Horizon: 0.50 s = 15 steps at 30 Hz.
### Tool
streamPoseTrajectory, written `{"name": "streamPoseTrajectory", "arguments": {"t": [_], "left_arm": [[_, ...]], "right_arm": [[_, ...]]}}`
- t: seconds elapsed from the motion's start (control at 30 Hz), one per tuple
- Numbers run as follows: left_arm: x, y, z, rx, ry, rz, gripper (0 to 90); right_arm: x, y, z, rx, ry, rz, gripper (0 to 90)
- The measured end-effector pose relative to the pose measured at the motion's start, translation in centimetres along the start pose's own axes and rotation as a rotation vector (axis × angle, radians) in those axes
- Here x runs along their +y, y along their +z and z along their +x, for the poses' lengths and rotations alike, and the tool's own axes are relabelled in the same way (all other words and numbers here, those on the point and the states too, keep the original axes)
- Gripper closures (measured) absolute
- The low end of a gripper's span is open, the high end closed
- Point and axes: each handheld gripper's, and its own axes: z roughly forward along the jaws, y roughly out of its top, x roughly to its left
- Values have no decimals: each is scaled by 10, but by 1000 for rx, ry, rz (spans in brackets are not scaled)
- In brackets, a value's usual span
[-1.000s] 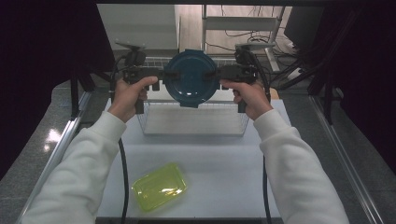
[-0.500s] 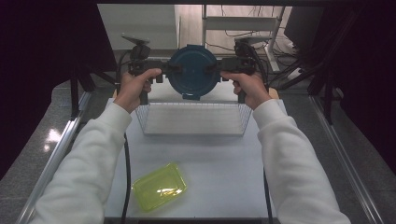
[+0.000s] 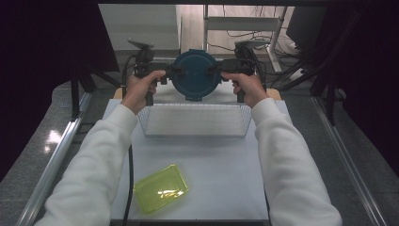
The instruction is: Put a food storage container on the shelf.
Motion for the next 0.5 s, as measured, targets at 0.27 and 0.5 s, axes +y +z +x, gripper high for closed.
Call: {"name": "streamPoseTrajectory", "arguments": {"t": [0.27, 0.5], "left_arm": [[6, 11, 14, -28, -85, -13, 371], [7, 19, 28, -56, -152, 0, 349]], "right_arm": [[8, 8, -12, 10, 66, -16, 342], [11, 17, -26, 31, 132, -28, 338]]}}
